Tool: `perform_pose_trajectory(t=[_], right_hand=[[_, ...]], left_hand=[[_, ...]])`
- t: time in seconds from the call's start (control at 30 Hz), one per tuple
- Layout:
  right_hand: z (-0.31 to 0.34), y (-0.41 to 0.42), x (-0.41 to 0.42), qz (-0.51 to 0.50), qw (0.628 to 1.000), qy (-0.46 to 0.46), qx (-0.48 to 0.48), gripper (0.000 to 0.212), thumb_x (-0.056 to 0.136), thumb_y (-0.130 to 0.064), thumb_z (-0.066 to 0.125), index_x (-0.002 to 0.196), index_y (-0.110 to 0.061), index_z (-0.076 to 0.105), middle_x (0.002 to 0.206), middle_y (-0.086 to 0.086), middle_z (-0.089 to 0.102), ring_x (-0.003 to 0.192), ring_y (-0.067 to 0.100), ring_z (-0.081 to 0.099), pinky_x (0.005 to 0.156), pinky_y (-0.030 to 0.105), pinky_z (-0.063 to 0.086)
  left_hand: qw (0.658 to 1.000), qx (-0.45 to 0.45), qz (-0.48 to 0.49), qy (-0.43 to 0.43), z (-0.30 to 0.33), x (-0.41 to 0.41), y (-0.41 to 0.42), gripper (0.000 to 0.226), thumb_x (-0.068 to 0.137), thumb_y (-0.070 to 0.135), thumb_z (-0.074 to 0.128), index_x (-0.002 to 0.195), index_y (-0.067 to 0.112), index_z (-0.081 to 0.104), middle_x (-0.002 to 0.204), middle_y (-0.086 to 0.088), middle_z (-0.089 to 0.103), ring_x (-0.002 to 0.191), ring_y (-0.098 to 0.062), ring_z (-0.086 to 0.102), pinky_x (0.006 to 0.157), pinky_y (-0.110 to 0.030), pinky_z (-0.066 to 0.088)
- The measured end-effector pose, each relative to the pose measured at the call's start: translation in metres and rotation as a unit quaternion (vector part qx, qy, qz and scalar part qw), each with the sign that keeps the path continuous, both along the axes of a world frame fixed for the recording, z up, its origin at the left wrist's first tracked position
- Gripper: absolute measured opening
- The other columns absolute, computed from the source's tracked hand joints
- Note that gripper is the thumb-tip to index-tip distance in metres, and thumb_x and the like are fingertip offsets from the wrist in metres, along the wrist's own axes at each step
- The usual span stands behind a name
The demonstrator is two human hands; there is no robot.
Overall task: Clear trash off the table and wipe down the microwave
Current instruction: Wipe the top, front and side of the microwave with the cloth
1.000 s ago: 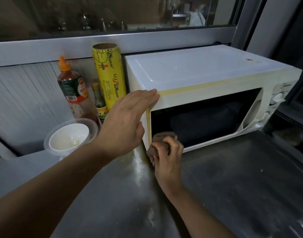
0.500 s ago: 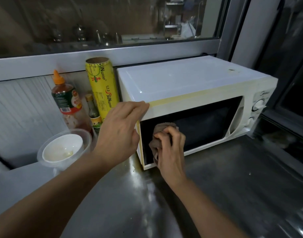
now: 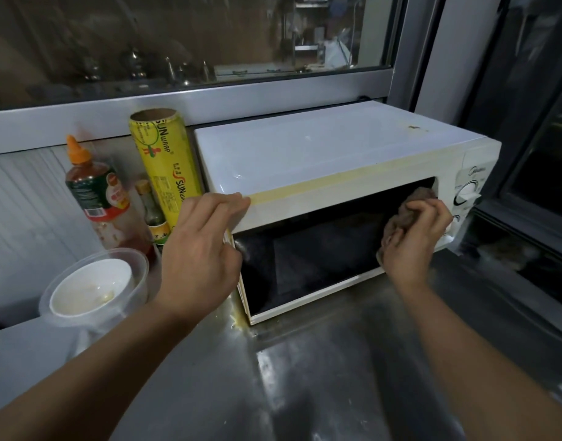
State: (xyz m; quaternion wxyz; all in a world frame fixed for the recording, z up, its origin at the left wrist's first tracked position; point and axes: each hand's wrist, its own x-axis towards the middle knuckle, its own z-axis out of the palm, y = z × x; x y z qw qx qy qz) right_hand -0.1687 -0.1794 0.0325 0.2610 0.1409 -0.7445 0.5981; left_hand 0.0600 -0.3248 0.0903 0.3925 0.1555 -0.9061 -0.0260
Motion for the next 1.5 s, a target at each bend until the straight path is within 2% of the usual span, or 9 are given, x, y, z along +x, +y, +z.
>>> perform_pose_trajectory(t=[0.1,0.2,0.37,0.5,0.7,0.83,1.0,1.23,1.5], right_hand=[[-0.01,-0.011,0.025,0.016,0.999,0.033,-0.003,0.046,0.059,0.02,0.029,0.1,0.01,0.049,0.121,0.025,0.036,0.1,0.015,0.041,0.086,0.004,0.036],[-0.023,-0.031,0.077,0.051,0.997,0.044,0.046,0.049,0.054,0.02,0.038,0.098,0.005,0.053,0.117,0.023,0.04,0.106,0.034,0.044,0.1,0.029,0.035],[-0.05,-0.059,0.143,0.149,0.972,0.109,0.142,0.04,0.066,0.017,0.063,0.1,-0.004,0.061,0.119,0.003,0.034,0.105,0.024,0.041,0.096,0.017,0.029],[-0.056,-0.041,0.114,0.184,0.951,0.172,0.178,0.044,0.069,0.012,0.062,0.107,-0.008,0.055,0.121,0.004,0.032,0.107,0.029,0.047,0.098,0.022,0.036],[-0.052,-0.001,0.017,0.049,0.988,0.061,0.132,0.05,0.062,0.014,0.042,0.109,-0.001,0.05,0.125,0.021,0.036,0.113,0.028,0.042,0.103,0.018,0.027],[-0.048,0.005,-0.011,-0.006,0.994,-0.021,0.105,0.039,0.072,0.01,0.054,0.11,0.003,0.051,0.12,0.023,0.042,0.109,0.034,0.045,0.087,0.017,0.029],[-0.052,-0.027,0.067,0.031,0.996,0.023,0.086,0.041,0.057,0.014,0.039,0.094,0.004,0.051,0.108,0.023,0.04,0.095,0.018,0.041,0.092,0.005,0.026],[-0.072,-0.056,0.147,0.173,0.976,0.047,0.125,0.026,0.071,0.013,0.063,0.094,-0.001,0.062,0.107,0.017,0.048,0.097,0.024,0.049,0.093,0.003,0.028],[-0.073,-0.007,0.043,0.09,0.977,0.072,0.177,0.03,0.069,0.014,0.051,0.097,0.005,0.055,0.113,0.023,0.041,0.103,0.031,0.047,0.097,0.025,0.032]], left_hand=[[1.0,0.006,0.003,0.001,-0.001,0.0,0.003,0.056,0.061,-0.005,0.053,0.117,0.0,0.059,0.111,-0.013,0.06,0.101,-0.028,0.047,0.086,-0.024,0.035],[1.0,0.007,0.002,0.006,-0.001,0.0,0.003,0.057,0.061,-0.004,0.052,0.117,0.0,0.059,0.111,-0.013,0.06,0.101,-0.025,0.045,0.086,-0.022,0.034],[1.0,0.002,0.002,0.016,-0.003,-0.001,0.002,0.059,0.059,-0.009,0.05,0.117,-0.002,0.059,0.113,-0.016,0.06,0.101,-0.027,0.044,0.088,-0.023,0.032],[1.0,0.005,0.005,0.014,-0.007,-0.001,0.004,0.061,0.06,-0.008,0.051,0.121,-0.002,0.057,0.116,-0.017,0.058,0.105,-0.027,0.043,0.092,-0.021,0.029],[1.0,0.007,0.004,0.03,-0.011,-0.004,0.003,0.056,0.066,-0.002,0.058,0.122,-0.002,0.056,0.118,-0.017,0.058,0.109,-0.028,0.044,0.096,-0.021,0.027],[0.999,0.008,-0.004,0.042,-0.012,-0.006,0.002,0.057,0.064,-0.002,0.059,0.121,-0.001,0.056,0.117,-0.017,0.058,0.107,-0.026,0.042,0.094,-0.021,0.029],[0.999,0.007,-0.001,0.035,-0.013,-0.004,0.003,0.062,0.062,-0.005,0.061,0.123,0.0,0.055,0.118,-0.015,0.058,0.109,-0.026,0.043,0.095,-0.021,0.029],[0.999,0.0,0.005,0.032,-0.015,-0.003,0.0,0.065,0.061,-0.011,0.067,0.124,0.001,0.055,0.121,-0.014,0.058,0.111,-0.028,0.045,0.099,-0.013,0.024],[0.999,-0.007,0.001,0.043,-0.019,-0.004,0.001,0.062,0.066,0.0,0.066,0.126,0.001,0.053,0.123,-0.015,0.056,0.113,-0.026,0.043,0.099,-0.022,0.029]])
